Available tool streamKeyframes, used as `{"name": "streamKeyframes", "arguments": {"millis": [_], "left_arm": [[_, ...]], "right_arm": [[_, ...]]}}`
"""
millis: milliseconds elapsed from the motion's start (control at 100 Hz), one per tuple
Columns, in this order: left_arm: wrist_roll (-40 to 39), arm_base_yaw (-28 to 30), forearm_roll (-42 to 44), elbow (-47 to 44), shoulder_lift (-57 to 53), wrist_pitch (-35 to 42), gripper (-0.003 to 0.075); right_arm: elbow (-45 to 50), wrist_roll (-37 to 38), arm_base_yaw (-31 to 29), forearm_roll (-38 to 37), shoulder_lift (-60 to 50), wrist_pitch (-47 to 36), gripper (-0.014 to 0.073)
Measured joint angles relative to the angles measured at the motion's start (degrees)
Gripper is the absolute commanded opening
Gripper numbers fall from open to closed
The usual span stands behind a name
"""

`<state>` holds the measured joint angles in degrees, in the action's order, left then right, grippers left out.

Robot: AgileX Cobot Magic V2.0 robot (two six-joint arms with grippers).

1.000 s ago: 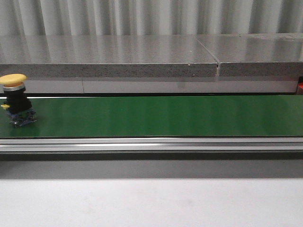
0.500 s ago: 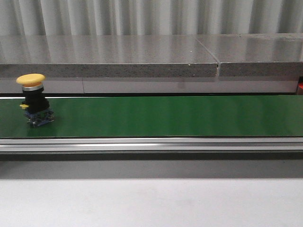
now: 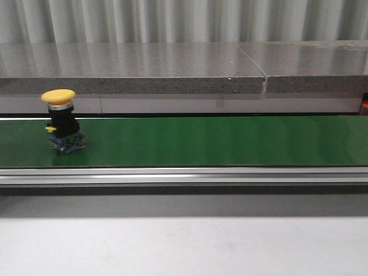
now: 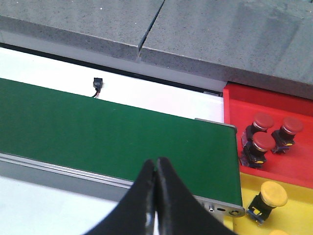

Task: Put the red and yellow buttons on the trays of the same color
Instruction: 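Carry the red button to the belt and release it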

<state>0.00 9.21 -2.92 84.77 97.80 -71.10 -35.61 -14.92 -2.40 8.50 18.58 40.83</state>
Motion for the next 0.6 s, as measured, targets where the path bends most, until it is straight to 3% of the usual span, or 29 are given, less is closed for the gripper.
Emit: {"name": "streamKeyframes", "arguments": {"millis": [140, 210, 260, 360, 430, 600], "left_arm": [[0.0, -0.6, -0.12, 0.0, 2.36, 0.47, 0.0119], [0.0, -0.74, -0.2, 0.0, 3.32, 0.59, 0.016], [0.0, -0.74, -0.2, 0.0, 3.73, 0.8, 0.023], [0.43, -0.74, -0.77, 0.0, 3.75, 1.35, 0.0446], [2.06, -0.74, -1.81, 0.0, 3.75, 2.31, 0.0543], [4.26, -1.68, -3.76, 0.0, 3.21, 5.29, 0.0529]], "right_arm": [[0.0, 0.0, 0.0, 0.0, 0.0, 0.0, -0.0066], [0.0, 0.0, 0.0, 0.0, 0.0, 0.0, -0.0066], [0.0, 0.0, 0.0, 0.0, 0.0, 0.0, -0.0066], [0.0, 0.0, 0.0, 0.0, 0.0, 0.0, -0.0066], [0.0, 0.0, 0.0, 0.0, 0.0, 0.0, -0.0066], [0.0, 0.0, 0.0, 0.0, 0.0, 0.0, -0.0066]]}}
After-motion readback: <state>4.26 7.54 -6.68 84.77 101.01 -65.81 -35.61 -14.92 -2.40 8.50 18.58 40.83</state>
